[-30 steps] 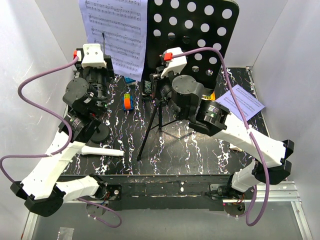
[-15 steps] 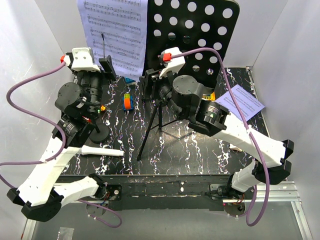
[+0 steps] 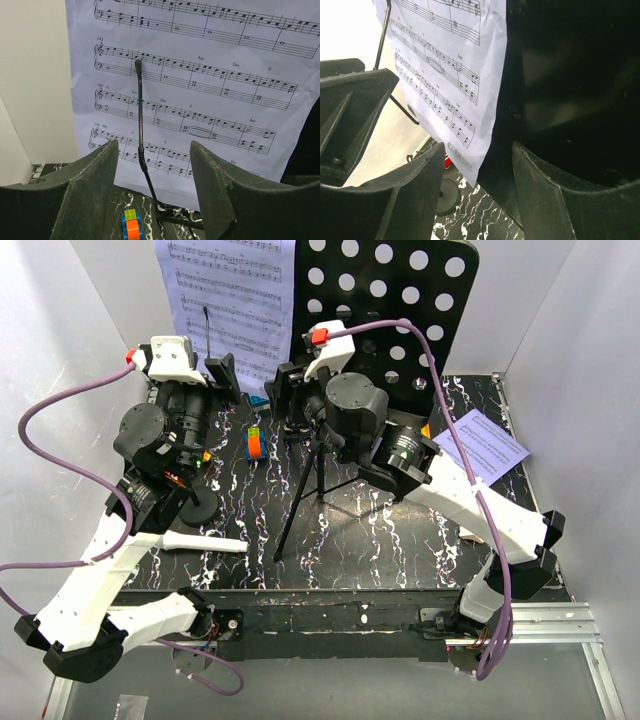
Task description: Pack up the instrument practice props
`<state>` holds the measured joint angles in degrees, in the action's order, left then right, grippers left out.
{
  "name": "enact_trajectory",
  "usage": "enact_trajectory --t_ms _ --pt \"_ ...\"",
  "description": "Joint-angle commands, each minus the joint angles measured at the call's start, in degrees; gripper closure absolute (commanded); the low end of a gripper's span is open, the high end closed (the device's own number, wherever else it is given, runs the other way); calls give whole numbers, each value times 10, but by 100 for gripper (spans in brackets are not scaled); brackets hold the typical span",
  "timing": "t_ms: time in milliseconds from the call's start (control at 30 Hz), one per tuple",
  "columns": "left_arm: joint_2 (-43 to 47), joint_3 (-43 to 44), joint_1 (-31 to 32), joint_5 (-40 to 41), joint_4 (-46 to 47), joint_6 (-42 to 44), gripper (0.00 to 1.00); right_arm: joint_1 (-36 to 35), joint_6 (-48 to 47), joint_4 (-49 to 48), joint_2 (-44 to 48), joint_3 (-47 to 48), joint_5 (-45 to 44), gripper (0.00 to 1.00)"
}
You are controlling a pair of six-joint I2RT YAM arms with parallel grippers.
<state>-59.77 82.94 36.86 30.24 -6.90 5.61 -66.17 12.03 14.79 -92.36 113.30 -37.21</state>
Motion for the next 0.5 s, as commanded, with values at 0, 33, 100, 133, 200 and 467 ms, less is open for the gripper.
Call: enact_trajectory --t_ms 0,33,100,133,200,467 --pt "7 1 -2 -12 -1 -2 41 9 21 -3 -8 42 22 38" --pt "7 1 -2 -12 0 -2 41 10 22 -2 -12 46 25 41" --pt "6 3 -2 -11 0 1 42 13 25 -3 -15 48 32 47" --pt "6 4 -2 -9 0 4 41 14 26 -3 -16 48 35 50" --pt "7 4 -2 -3 2 10 41 16 29 -5 -15 44 41 58" --pt "6 5 -2 50 26 50 44 17 25 -31 2 15 48 93"
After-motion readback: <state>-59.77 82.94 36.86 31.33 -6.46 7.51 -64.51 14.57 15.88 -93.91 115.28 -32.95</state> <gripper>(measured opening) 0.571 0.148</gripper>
